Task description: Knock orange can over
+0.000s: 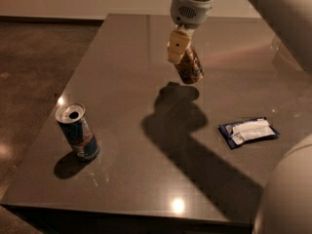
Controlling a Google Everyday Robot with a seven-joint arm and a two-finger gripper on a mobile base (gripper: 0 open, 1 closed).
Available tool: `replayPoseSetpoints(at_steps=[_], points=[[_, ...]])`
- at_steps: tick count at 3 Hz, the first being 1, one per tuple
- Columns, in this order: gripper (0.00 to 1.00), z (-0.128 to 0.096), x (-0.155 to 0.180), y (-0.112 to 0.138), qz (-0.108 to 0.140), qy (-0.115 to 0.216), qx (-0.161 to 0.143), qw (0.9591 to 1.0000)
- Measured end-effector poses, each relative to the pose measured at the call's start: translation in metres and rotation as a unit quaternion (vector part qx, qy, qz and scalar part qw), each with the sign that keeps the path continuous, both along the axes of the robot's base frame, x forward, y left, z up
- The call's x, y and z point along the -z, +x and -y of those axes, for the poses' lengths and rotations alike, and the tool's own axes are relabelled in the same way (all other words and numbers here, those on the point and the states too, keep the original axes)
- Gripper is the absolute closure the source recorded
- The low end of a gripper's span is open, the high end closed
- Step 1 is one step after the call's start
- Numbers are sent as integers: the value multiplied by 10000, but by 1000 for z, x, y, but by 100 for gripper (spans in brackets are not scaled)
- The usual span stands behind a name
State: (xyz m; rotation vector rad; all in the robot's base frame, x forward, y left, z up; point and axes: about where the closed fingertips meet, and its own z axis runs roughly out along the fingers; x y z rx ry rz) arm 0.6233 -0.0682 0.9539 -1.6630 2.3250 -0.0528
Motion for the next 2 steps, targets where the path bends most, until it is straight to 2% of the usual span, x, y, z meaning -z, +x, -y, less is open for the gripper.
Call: replayPoseSetpoints(at_steps=[1,2], points=[[87,-7,8,-6,-51,-341,-193,9992],[54,-17,19,-13,-137,-613,-412,9972]])
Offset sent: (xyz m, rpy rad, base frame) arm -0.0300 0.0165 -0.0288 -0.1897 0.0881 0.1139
